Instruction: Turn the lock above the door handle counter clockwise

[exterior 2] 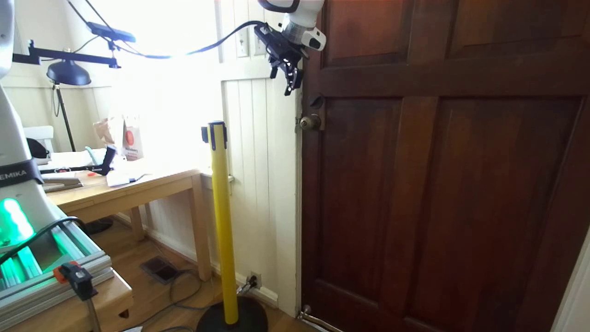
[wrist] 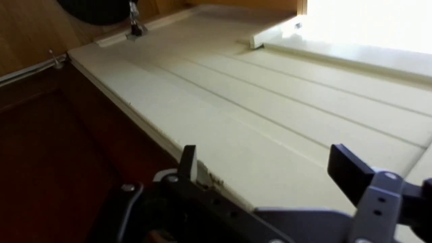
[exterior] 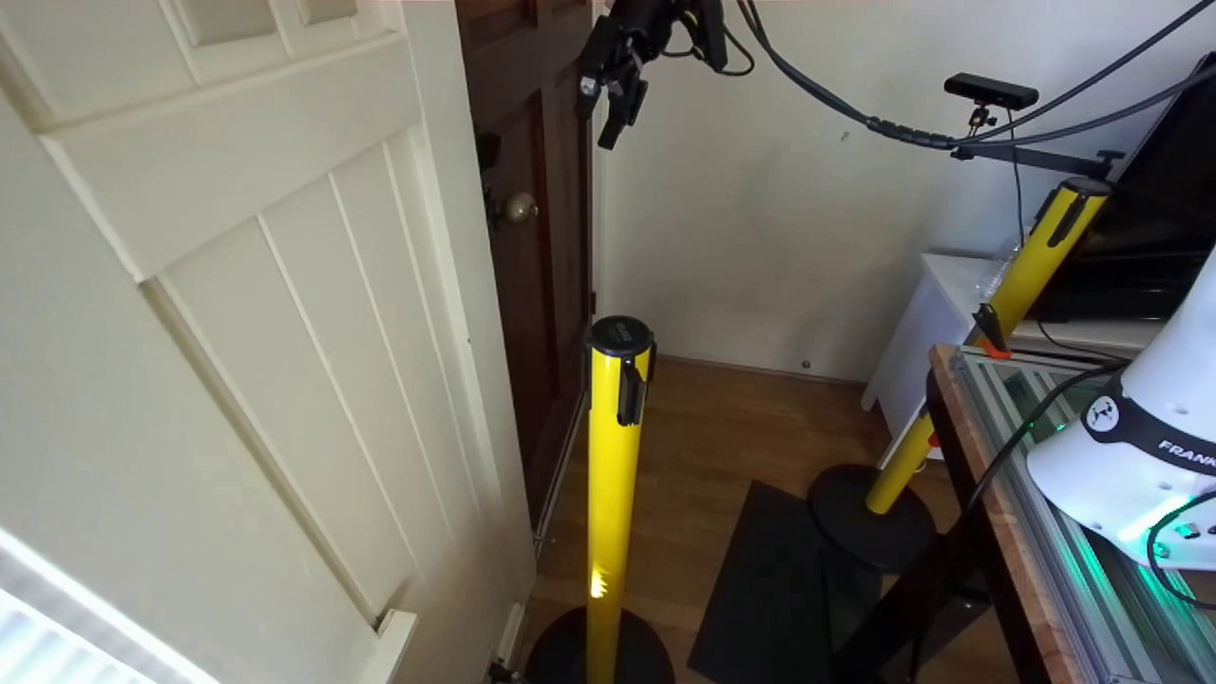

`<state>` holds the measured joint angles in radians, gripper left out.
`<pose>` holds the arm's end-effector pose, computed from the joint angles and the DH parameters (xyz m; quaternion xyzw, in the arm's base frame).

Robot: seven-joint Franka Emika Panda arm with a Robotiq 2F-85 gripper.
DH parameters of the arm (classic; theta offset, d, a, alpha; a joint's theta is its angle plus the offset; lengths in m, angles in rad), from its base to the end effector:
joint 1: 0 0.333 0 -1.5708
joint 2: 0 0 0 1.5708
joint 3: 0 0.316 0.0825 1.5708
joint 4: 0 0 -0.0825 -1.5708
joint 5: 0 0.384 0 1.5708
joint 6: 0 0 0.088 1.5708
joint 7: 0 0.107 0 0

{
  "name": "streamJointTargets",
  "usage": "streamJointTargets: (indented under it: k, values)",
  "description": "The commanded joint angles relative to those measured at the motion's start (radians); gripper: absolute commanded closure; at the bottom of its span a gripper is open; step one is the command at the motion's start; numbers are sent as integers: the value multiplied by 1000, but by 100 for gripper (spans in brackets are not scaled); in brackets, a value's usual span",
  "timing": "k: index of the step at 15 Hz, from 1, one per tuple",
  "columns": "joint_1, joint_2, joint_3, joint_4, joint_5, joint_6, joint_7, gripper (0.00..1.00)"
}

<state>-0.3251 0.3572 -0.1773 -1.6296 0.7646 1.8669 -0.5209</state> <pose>0.6053 -0.2573 0.4232 -0.9385 0.1169 -0.1127 0.3048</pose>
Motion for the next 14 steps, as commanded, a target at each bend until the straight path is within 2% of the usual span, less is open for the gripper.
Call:
streamJointTargets:
  k: [1, 2, 4, 7, 11, 14]
  values:
    - [2, 72, 37, 25, 124, 223, 24, 0]
    - [-12, 34, 30, 4, 58, 134, 6, 0]
    - [-8, 61, 45, 7, 86, 207, 9, 0]
    - [-12, 85, 55, 27, 114, 245, -10, 0]
    - [-48, 167, 84, 134, 152, 259, -90, 0]
    - [-76, 226, 117, 214, 227, 265, -148, 0]
